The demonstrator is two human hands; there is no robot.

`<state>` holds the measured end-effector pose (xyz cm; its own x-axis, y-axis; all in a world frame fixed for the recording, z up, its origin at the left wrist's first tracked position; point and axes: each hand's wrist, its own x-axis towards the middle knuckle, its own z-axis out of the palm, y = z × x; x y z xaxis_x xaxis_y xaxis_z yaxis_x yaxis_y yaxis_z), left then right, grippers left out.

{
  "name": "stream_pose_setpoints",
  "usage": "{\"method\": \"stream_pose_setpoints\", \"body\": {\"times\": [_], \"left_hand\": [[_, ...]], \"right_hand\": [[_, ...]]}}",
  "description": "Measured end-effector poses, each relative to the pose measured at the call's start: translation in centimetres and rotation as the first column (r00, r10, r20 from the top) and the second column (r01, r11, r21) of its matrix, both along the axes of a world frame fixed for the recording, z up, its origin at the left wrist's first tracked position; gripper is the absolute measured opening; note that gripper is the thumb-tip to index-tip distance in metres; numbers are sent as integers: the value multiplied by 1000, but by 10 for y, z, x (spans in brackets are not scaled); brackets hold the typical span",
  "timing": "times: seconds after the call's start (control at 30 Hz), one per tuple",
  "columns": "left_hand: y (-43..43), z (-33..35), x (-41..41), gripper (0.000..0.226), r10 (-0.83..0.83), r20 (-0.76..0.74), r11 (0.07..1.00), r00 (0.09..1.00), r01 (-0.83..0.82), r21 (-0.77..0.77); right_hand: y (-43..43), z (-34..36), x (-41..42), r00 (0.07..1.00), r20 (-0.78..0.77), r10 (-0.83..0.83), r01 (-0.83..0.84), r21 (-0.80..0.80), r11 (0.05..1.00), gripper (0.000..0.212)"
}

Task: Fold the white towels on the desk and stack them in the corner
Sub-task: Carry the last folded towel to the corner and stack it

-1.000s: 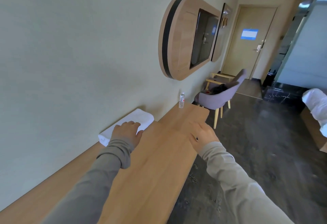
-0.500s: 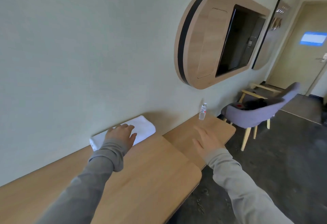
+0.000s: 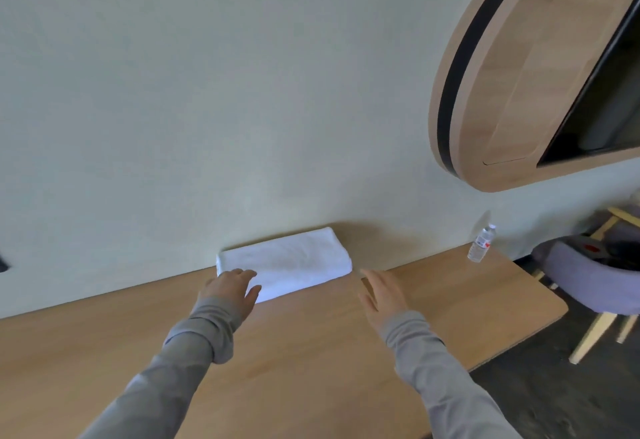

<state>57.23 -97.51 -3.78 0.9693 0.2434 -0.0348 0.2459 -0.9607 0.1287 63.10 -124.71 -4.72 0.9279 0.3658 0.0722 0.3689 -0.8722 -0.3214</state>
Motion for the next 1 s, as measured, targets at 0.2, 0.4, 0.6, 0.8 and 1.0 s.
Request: {"method": "stream_pose_setpoints", "body": {"times": [0.2, 0.4, 0.6, 0.8, 1.0], "left_hand": [[2, -65, 49, 40, 272, -54, 832, 961, -263, -488], [-6, -115, 77, 44, 565, -566, -286, 601, -501, -817], [-4, -136, 96, 74, 529, -748, -678, 400, -330, -656], [-2, -159, 116, 75, 556, -745, -761, 369, -132, -635], [4, -168, 142, 72, 586, -746, -796, 316, 55, -602]], "right_hand": [[26, -44, 65, 989, -141, 33, -30, 21, 999, 48], [27, -87, 100, 916, -396, -63, 120, 121, 985, 48], [56, -123, 144, 372, -928, -13, 817, 321, 479, 48], [89, -148, 173, 150, -972, 181, 970, 180, 160, 51], [101, -155, 199, 178, -961, 214, 982, 187, 23, 53]]}}
